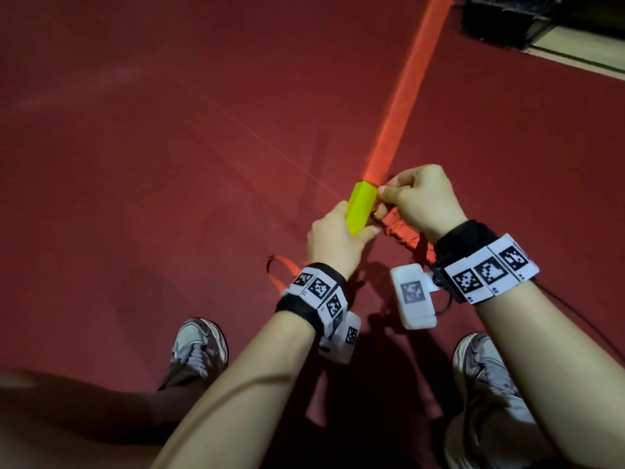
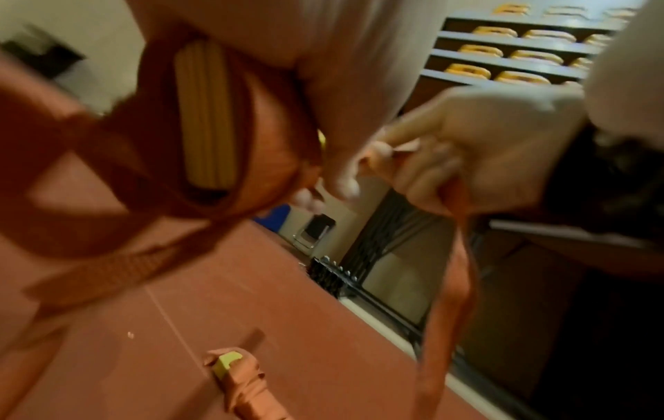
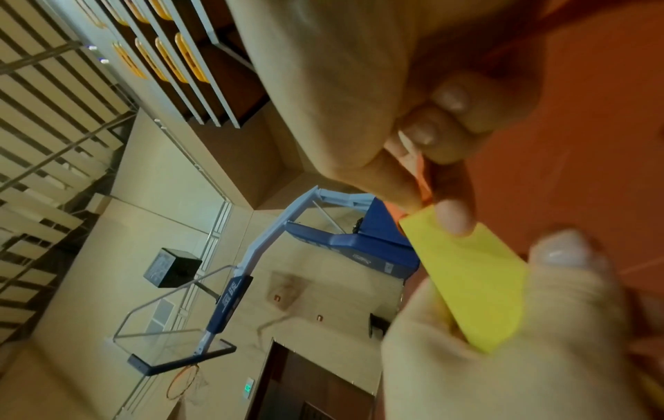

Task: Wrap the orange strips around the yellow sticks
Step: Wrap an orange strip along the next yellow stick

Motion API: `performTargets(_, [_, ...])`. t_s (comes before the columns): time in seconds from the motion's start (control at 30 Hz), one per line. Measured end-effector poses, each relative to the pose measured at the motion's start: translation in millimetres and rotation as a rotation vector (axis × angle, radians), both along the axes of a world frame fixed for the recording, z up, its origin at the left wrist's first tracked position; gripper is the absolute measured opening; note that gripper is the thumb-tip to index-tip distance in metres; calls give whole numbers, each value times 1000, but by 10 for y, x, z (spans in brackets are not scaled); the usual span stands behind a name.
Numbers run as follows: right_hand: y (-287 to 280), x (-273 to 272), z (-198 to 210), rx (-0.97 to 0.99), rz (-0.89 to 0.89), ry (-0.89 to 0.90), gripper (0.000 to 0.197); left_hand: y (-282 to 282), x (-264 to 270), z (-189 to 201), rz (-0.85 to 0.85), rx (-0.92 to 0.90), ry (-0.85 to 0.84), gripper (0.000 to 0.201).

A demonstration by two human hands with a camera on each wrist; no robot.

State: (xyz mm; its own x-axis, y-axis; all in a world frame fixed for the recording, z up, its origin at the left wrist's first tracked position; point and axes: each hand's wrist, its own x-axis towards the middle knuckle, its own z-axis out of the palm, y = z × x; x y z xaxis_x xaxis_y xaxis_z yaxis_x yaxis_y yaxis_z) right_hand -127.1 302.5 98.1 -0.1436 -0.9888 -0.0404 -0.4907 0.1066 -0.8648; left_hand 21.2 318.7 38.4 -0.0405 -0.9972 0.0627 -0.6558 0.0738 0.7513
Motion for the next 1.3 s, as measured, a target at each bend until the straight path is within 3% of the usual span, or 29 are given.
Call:
performTargets(0.07, [-2, 45, -32, -2, -38, 7, 31, 63, -51, 28, -19, -73, -122, 33])
performTargets(0.17, [-9, 67, -71, -48, -145, -47, 54, 102, -123, -5, -67, -155, -277, 59])
performTargets(0.23, [2, 61, -72, -61, -207, -76, 52, 140, -163, 4, -86, -182, -381, 75])
performTargets(0.33, [-29, -15, -141, -13, -252, -175, 48, 164, -204, 49, -142, -163, -393, 77])
performTargets(0.43, [-38, -103, -179, 65, -205, -168, 43, 46, -182, 110, -199, 69, -90, 65])
performTargets(0.53, [-24, -159, -121, 82, -60, -236, 25, -30, -65, 144, -216, 322, 405, 33])
performTargets(0.6, [-8, -181, -93, 95, 55, -291, 21, 9, 14, 131, -285, 610, 730, 25])
performTargets(0.7, [18, -138, -115, 128, 148, -291, 25, 73, 103, 61, -378, 830, 854, 26])
performTargets(0.77, [13, -101, -161, 116, 148, -243, 33, 81, 94, -3, -352, 782, 910, 20])
performTargets(0.83, [-5, -69, -212, 114, 107, -208, 36, 80, 43, -44, -268, 703, 943, 26])
performTargets(0.9, [-20, -30, -280, 137, 39, -169, 33, 96, -28, -78, -195, 601, 886, 27])
performTargets(1.03, [-7, 46, -375, 153, -58, 50, 37, 124, -123, -169, -118, 419, 644, 10])
performTargets(1.13, [11, 61, -368, 129, -86, 153, 31, 99, -91, -210, -77, 277, 236, 14])
performTargets(1.2, [13, 61, -360, 127, -84, 164, 25, 90, -45, -217, -48, 196, 21, 22])
performTargets(1.3, [21, 70, -385, 171, -68, 93, 20, 145, -72, -184, -59, 141, -103, 23])
